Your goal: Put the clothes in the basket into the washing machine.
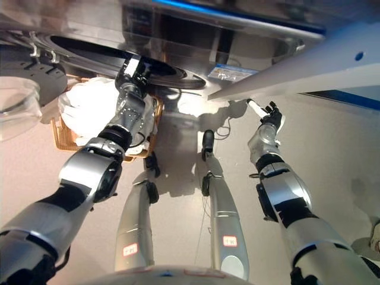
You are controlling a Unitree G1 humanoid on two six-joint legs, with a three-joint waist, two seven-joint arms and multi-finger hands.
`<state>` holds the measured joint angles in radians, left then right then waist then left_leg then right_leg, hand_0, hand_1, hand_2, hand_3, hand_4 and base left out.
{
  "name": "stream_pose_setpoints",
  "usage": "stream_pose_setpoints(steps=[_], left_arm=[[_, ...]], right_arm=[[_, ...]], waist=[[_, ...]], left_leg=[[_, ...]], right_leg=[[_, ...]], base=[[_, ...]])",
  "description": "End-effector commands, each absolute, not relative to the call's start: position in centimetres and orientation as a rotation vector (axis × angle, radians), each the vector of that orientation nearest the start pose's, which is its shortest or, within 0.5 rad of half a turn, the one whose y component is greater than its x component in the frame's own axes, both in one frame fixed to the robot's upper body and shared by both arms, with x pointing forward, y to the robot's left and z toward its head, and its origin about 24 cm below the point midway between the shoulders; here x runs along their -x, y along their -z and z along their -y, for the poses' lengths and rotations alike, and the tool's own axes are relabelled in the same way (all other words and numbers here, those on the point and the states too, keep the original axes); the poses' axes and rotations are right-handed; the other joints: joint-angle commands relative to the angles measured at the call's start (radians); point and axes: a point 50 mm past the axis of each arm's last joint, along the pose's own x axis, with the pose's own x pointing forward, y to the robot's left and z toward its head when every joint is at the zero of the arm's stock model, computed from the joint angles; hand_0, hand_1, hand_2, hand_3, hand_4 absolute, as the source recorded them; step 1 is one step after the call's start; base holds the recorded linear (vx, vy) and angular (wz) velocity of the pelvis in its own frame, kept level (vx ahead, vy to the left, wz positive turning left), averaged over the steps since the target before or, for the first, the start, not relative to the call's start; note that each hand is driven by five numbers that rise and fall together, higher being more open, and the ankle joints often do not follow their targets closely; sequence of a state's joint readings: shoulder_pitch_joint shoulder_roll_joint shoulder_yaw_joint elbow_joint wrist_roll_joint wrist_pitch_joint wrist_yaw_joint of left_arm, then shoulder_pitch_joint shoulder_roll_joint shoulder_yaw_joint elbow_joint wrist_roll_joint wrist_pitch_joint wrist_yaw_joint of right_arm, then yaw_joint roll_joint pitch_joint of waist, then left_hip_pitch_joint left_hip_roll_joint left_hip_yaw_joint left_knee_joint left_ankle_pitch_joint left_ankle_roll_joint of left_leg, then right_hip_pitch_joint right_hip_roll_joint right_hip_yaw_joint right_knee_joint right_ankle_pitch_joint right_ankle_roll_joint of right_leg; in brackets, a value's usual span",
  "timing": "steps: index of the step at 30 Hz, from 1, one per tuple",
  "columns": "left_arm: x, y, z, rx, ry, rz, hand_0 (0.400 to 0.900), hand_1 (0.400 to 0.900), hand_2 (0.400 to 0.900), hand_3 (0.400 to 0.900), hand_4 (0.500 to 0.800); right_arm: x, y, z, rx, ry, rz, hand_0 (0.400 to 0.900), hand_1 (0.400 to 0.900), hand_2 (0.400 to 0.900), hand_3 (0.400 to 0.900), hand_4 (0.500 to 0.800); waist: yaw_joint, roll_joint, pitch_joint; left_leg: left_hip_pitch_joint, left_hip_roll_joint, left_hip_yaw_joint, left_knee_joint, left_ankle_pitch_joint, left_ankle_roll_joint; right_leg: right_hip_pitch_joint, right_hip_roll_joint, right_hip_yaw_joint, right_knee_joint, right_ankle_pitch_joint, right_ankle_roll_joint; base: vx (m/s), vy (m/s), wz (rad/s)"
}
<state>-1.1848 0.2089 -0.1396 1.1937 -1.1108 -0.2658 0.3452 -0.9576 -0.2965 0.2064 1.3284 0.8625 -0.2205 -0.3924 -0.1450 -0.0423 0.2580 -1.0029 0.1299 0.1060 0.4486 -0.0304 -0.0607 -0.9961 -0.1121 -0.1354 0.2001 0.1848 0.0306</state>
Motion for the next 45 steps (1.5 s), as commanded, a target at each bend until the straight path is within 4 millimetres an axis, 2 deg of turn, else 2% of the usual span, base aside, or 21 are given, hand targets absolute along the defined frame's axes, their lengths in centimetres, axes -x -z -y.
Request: stream_pose_setpoints(steps=[1,3,4,5,6,7,8,9,10,11,14,17,20,23,26,31,34,40,42,45], left_arm=[[-42.2,-19.1,-16.1,0.754,-0.321,0.155,0.900,0.900,0.900,0.900,0.800],[-42.1,-18.7,-16.7,0.670,-0.330,0.163,0.900,0.900,0.900,0.900,0.800],[-42.0,-18.9,-17.1,0.543,-0.342,0.180,0.900,0.900,0.900,0.900,0.800],[-42.0,-19.2,-17.7,0.184,-0.381,0.195,0.900,0.900,0.900,0.900,0.800],[-42.0,-19.2,-17.7,0.179,-0.383,0.195,0.900,0.900,0.900,0.900,0.800],[-41.8,-19.2,-18.0,0.034,-0.395,0.215,0.900,0.900,0.900,0.900,0.800],[-41.4,-17.5,-19.3,-0.156,-0.465,0.167,0.900,0.900,0.900,0.900,0.800],[-41.4,-17.4,-19.2,-0.157,-0.465,0.166,0.900,0.900,0.900,0.900,0.800],[-41.2,-16.3,-20.0,-0.265,-0.484,0.120,0.900,0.900,0.900,0.900,0.800],[-40.8,-14.7,-20.9,-0.457,-0.493,0.070,0.900,0.900,0.900,0.900,0.800],[-39.3,-10.6,-22.6,-0.699,-0.478,-0.076,0.900,0.900,0.900,0.900,0.800],[-37.4,-6.4,-23.7,-0.973,-0.380,-0.206,0.900,0.900,0.900,0.900,0.800],[-34.6,-1.8,-24.3,-0.993,-0.304,-0.343,0.900,0.900,0.900,0.900,0.800],[-30.9,2.8,-24.7,-0.937,-0.237,-0.464,0.900,0.900,0.900,0.900,0.800],[-27.2,6.4,-24.6,-0.858,-0.180,-0.580,0.900,0.900,0.900,0.900,0.800],[-20.9,11.1,-24.0,-0.657,-0.129,-0.772,0.900,0.900,0.900,0.900,0.800],[-17.4,13.1,-23.2,-0.593,-0.066,-0.872,0.900,0.900,0.900,0.900,0.800],[-10.5,16.0,-22.1,-0.445,0.008,-1.110,0.900,0.900,0.900,0.900,0.800],[-9.0,16.5,-21.9,-0.422,0.025,-1.169,0.900,0.900,0.900,0.900,0.800],[-8.5,16.6,-21.7,-0.433,0.049,-1.187,0.900,0.900,0.900,0.900,0.800]], right_arm=[[-37.3,-6.1,23.9,-0.291,0.643,-0.199,0.900,0.900,0.900,0.900,0.800],[-36.5,-4.8,24.3,-0.274,0.641,-0.222,0.900,0.900,0.900,0.900,0.800],[-36.1,-4.1,24.4,-0.264,0.640,-0.234,0.900,0.900,0.900,0.900,0.800],[-35.3,-3.1,24.3,-0.239,0.636,-0.244,0.900,0.900,0.900,0.900,0.800],[-35.3,-3.0,24.3,-0.240,0.636,-0.245,0.900,0.900,0.900,0.900,0.800],[-34.7,-2.1,24.0,-0.227,0.631,-0.254,0.900,0.900,0.900,0.900,0.800],[-33.8,-0.9,24.0,-0.239,0.637,-0.271,0.900,0.900,0.900,0.900,0.800],[-33.8,-0.8,24.0,-0.239,0.637,-0.272,0.900,0.900,0.900,0.900,0.800],[-33.5,-0.5,23.7,-0.234,0.632,-0.276,0.900,0.900,0.900,0.900,0.800],[-33.1,0.0,24.1,-0.230,0.647,-0.293,0.900,0.900,0.900,0.900,0.800],[-32.1,1.1,24.8,-0.224,0.661,-0.341,0.900,0.900,0.900,0.900,0.800],[-31.2,2.0,25.6,-0.201,0.648,-0.388,0.900,0.900,0.900,0.900,0.800],[-29.3,3.8,26.4,-0.189,0.640,-0.452,0.900,0.900,0.900,0.900,0.800],[-26.2,6.6,26.6,-0.172,0.635,-0.545,0.900,0.900,0.900,0.900,0.800],[-23.0,8.7,27.1,-0.160,0.640,-0.624,0.900,0.900,0.900,0.900,0.800],[-17.7,11.8,27.1,-0.090,0.584,-0.786,0.900,0.900,0.900,0.900,0.800],[-14.9,13.3,26.2,0.005,0.467,-0.898,0.900,0.900,0.900,0.900,0.800],[-11.0,15.0,25.1,0.155,0.287,-1.053,0.900,0.900,0.900,0.900,0.800],[-9.8,15.5,24.7,0.177,0.244,-1.102,0.900,0.900,0.900,0.900,0.800],[-8.7,16.0,23.9,0.181,0.202,-1.147,0.900,0.900,0.900,0.900,0.800]], waist=[[0.008,0.006,-0.091],[0.009,0.007,-0.093],[0.012,0.007,-0.090],[0.009,0.001,-0.080],[0.009,-0.002,-0.075],[0.011,-0.002,-0.071],[0.017,-0.001,-0.068],[0.018,-0.003,-0.064],[0.021,-0.005,-0.062],[0.026,-0.006,-0.062],[0.042,-0.003,-0.060],[0.060,0.000,-0.069],[0.078,0.004,-0.079],[0.092,0.007,-0.098],[0.102,0.008,-0.123],[0.122,0.020,-0.160],[0.135,0.029,-0.182],[0.162,0.040,-0.223],[0.166,0.042,-0.232],[0.169,0.043,-0.244]], left_leg=[[0.089,-0.034,-0.041,-0.067,-0.047,-0.023],[0.129,-0.039,-0.038,-0.103,-0.029,-0.026],[0.150,-0.043,-0.035,-0.119,-0.022,-0.027],[0.169,-0.052,-0.024,-0.138,0.023,-0.023],[0.178,-0.053,-0.023,-0.144,0.025,-0.023],[0.199,-0.057,-0.023,-0.157,0.033,-0.024],[0.241,-0.059,-0.026,-0.188,0.048,-0.026],[0.249,-0.060,-0.025,-0.193,0.050,-0.026],[0.277,-0.059,-0.025,-0.213,0.060,-0.029],[0.318,-0.060,-0.024,-0.236,0.072,-0.031],[0.422,-0.059,-0.029,-0.289,0.091,-0.037],[0.522,-0.056,-0.030,-0.335,0.103,-0.042],[0.610,-0.054,-0.033,-0.373,0.111,-0.044],[0.694,-0.054,-0.037,-0.415,0.119,-0.045],[0.755,-0.048,-0.036,-0.452,0.130,-0.048],[0.867,-0.042,-0.030,-0.498,0.140,-0.050],[0.915,-0.047,-0.035,-0.519,0.142,-0.051],[0.978,-0.058,-0.065,-0.536,0.129,-0.045],[0.996,-0.063,-0.076,-0.536,0.120,-0.040],[1.012,-0.069,-0.083,-0.536,0.108,-0.034]], right_leg=[[0.120,0.011,-0.008,0.008,-0.078,0.100],[0.157,0.010,-0.013,-0.017,-0.069,0.102],[0.180,0.012,-0.017,-0.028,-0.066,0.102],[0.205,0.006,-0.030,-0.048,-0.036,0.096],[0.213,0.005,-0.030,-0.051,-0.035,0.096],[0.232,0.006,-0.031,-0.059,-0.034,0.098],[0.270,0.007,-0.040,-0.077,-0.029,0.101],[0.276,0.007,-0.040,-0.079,-0.028,0.101],[0.300,0.009,-0.041,-0.089,-0.025,0.103],[0.340,0.008,-0.045,-0.101,-0.023,0.105],[0.431,0.010,-0.057,-0.118,-0.028,0.107],[0.522,0.013,-0.067,-0.131,-0.040,0.107],[0.606,0.017,-0.080,-0.140,-0.056,0.105],[0.682,0.022,-0.089,-0.151,-0.074,0.106],[0.740,0.022,-0.096,-0.169,-0.082,0.109],[0.850,0.017,-0.111,-0.199,-0.090,0.117],[0.904,0.015,-0.125,-0.212,-0.097,0.120],[0.992,-0.001,-0.161,-0.218,-0.118,0.123],[1.014,-0.007,-0.173,-0.211,-0.126,0.123],[1.036,-0.015,-0.181,-0.208,-0.132,0.125]], base=[[-0.01,-0.010,0.07],[-0.02,-0.014,0.06],[-0.14,-0.045,0.14],[-0.13,-0.040,0.14],[-0.14,-0.037,0.14],[-0.01,-0.022,0.06],[-0.01,-0.022,0.06],[-0.01,-0.027,0.04],[0.01,-0.035,0.10],[0.03,-0.046,0.15],[0.07,-0.030,0.17],[0.09,-0.009,0.13],[0.09,-0.002,0.18],[0.08,0.005,0.15],[0.05,0.006,0.08],[0.05,0.009,0.09],[0.05,0.025,0.24],[0.06,0.028,0.30],[0.06,0.037,0.20],[0.04,0.039,0.15]])
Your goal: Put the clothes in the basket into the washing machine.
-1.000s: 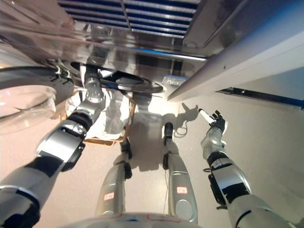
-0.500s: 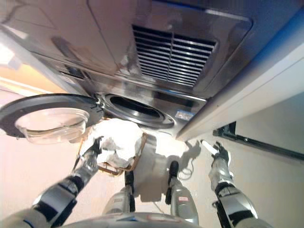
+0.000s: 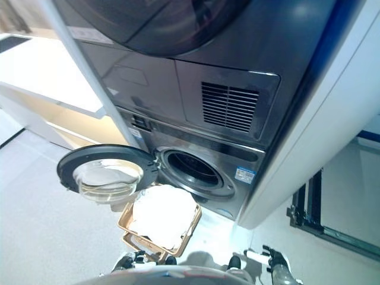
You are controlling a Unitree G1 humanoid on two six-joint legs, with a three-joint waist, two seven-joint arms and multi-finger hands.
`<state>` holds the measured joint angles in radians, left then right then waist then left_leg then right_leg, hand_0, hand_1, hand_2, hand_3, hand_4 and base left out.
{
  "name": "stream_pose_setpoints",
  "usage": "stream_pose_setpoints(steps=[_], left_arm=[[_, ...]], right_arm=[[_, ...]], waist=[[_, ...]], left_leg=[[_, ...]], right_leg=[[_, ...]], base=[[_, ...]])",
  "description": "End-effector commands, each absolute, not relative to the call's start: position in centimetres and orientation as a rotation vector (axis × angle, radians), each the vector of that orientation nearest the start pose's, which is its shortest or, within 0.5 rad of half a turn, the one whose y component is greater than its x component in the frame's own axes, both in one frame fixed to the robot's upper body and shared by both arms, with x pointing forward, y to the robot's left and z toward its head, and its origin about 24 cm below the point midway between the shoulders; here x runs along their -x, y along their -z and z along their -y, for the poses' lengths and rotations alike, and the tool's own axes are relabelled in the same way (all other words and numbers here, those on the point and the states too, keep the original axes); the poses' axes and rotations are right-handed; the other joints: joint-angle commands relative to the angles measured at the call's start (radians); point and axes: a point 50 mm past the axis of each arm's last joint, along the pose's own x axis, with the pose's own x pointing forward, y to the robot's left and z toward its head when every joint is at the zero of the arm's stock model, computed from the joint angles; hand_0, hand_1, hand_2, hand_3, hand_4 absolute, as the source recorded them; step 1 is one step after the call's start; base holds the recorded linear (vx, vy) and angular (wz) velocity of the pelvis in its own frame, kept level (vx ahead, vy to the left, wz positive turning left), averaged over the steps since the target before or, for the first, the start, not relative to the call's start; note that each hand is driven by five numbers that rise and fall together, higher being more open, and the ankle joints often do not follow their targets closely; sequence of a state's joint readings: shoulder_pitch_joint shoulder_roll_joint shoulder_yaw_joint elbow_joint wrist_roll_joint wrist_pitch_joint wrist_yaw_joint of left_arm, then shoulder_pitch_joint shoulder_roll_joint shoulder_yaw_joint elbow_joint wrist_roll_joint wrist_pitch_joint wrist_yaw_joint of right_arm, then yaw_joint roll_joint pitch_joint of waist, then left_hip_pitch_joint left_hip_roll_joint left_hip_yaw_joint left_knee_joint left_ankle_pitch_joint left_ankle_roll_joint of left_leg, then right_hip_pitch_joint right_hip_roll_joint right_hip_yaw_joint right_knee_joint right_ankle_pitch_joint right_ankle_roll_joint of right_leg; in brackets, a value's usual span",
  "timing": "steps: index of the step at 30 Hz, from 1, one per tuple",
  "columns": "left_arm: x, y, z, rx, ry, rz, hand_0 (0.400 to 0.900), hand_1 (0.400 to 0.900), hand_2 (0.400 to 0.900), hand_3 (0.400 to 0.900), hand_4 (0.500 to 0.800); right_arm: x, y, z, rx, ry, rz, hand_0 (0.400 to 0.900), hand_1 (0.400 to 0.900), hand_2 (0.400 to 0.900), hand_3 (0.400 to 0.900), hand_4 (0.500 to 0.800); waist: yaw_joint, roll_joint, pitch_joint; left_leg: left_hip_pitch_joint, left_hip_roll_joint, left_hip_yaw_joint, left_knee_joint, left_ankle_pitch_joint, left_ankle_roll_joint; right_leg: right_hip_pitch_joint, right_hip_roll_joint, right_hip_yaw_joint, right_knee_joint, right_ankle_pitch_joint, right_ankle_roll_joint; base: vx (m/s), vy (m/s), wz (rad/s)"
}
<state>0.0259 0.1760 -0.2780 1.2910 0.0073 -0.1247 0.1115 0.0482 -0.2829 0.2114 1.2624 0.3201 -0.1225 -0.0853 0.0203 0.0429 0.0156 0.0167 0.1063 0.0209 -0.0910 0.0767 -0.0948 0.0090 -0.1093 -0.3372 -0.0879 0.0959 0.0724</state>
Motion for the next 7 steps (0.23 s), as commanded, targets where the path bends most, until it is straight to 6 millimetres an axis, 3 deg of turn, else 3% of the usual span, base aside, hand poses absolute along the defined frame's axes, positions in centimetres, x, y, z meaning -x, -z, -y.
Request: stream_pose_setpoints(steps=[1,7], left_arm=[[-8.5,16.6,-21.7,-0.434,0.049,-1.187,0.900,0.900,0.900,0.900,0.800],[-9.5,16.4,-21.6,-0.463,0.073,-1.150,0.900,0.900,0.900,0.900,0.800]], right_arm=[[-8.7,16.0,23.9,0.181,0.202,-1.147,0.900,0.900,0.900,0.900,0.800],[-9.5,16.0,22.8,0.204,0.126,-1.130,0.900,0.900,0.900,0.900,0.800]], waist=[[0.004,-0.043,-0.001],[0.015,-0.047,-0.011]], left_leg=[[-0.007,-0.046,0.002,0.004,0.001,0.001],[0.009,-0.061,-0.012,0.004,-0.015,0.012]], right_leg=[[0.031,-0.018,0.021,0.080,-0.044,0.083],[0.057,-0.034,0.008,0.083,-0.047,0.088]], base=[[0.04,0.044,0.16],[0.01,0.036,0.11]])
